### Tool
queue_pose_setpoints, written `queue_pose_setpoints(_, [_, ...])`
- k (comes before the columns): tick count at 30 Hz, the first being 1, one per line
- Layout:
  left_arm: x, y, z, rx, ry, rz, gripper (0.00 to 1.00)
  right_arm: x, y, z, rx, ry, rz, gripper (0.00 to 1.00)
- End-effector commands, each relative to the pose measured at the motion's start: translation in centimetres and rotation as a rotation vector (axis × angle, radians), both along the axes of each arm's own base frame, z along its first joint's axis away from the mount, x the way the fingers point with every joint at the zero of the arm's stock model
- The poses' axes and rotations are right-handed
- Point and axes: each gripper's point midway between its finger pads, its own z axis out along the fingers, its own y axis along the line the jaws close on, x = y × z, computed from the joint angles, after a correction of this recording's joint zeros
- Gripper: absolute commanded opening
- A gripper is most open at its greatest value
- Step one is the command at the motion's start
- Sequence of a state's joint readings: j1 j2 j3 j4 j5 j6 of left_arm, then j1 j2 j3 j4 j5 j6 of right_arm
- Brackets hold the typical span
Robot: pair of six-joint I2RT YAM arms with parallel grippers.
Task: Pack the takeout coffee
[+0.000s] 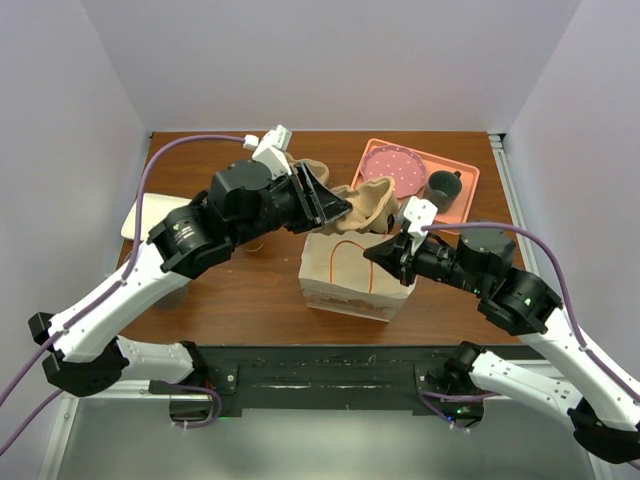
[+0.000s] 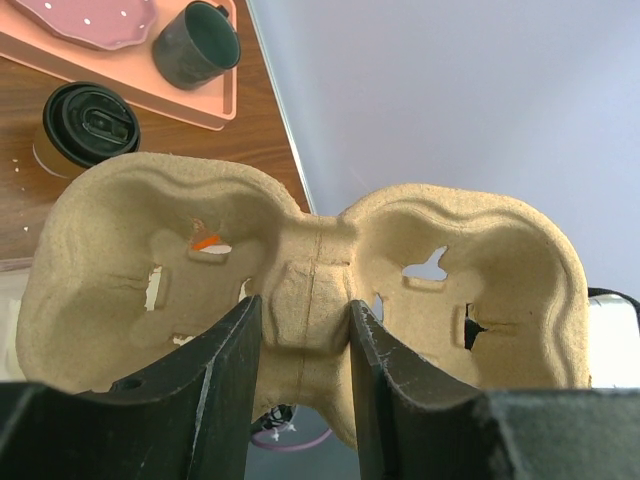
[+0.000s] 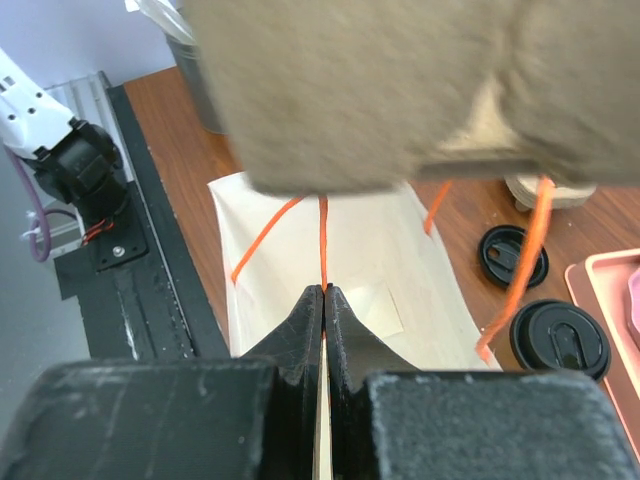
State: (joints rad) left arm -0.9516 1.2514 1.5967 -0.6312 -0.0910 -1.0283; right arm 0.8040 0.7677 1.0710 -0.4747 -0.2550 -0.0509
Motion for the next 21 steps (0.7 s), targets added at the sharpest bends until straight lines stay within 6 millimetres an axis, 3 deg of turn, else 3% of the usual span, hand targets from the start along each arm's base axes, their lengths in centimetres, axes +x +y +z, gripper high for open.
queue_pose_setpoints(1, [-1.3, 2.1, 4.0, -0.075, -0.048, 0.019, 0.31, 1.1, -0.1, 0.3, 0.011, -0.001, -0.055, 0.0])
queue_pose_setpoints(3, [-1.5, 2.0, 3.5, -0.094, -0.024, 0.015, 0.31, 1.1, -0.1, 0.3, 0.014, -0.004, -0.056, 0.0])
queue_pose_setpoints(4, [-1.9, 2.1, 4.5, -0.152, -0.02, 0.015, 0.31, 1.2, -0.1, 0.2, 0.015, -0.005, -0.058, 0.0])
queue_pose_setpoints(5, [-2.0, 1.9, 3.3, -0.152, 0.003, 0.01, 0.31, 1.2, 0.0, 0.3, 0.017, -0.007, -0.056, 0.0])
queue_pose_setpoints(7, [-2.2, 2.0, 3.5, -0.198, 0.02, 0.015, 0.31, 1.2, 0.0, 0.3, 0.018, -0.008, -0.058, 0.0])
queue_pose_setpoints(10, [-2.2, 1.9, 2.4, -0.197, 0.064, 0.025, 0.3, 1.4, 0.0, 0.4, 0.019, -0.013, -0.064, 0.0])
queue_pose_setpoints(16, [-2.3, 2.3, 2.8, -0.203, 0.079, 0.04, 0.31, 1.9, 0.0, 0.5, 0.014, -0.019, -0.082, 0.0])
queue_pose_setpoints(19, [-2.2, 2.5, 1.3, -0.183, 0.136, 0.068, 0.31, 2.0, 0.0, 0.5, 0.017, -0.021, -0.089, 0.0])
queue_pose_setpoints(21, [-2.7, 2.9, 1.3, -0.232, 0.172, 0.08, 0.3, 2.1, 0.0, 0.5, 0.017, -0.023, -0.092, 0.0])
